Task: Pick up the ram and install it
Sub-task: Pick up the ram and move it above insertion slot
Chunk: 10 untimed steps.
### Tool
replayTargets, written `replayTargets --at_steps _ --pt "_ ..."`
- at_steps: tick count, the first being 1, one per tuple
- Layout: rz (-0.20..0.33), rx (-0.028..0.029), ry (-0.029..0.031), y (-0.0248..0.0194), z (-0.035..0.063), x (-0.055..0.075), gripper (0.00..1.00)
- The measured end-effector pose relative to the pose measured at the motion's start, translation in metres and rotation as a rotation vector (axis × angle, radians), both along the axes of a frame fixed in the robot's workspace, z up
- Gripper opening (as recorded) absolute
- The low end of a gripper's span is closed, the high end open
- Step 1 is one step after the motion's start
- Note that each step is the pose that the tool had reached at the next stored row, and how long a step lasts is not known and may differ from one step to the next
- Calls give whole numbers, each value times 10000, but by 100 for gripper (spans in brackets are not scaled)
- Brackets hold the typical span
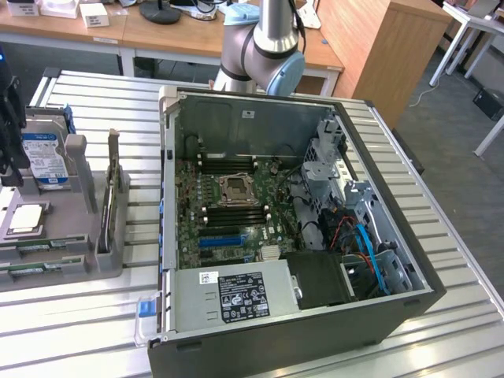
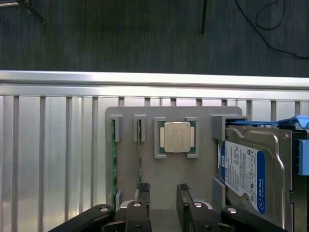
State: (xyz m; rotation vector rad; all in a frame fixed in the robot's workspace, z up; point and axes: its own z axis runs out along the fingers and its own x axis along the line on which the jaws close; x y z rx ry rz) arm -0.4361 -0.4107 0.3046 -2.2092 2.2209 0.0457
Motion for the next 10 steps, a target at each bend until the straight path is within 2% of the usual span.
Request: replayTargets --at_steps 10 --pt "0 1 -1 0 -121 1 36"
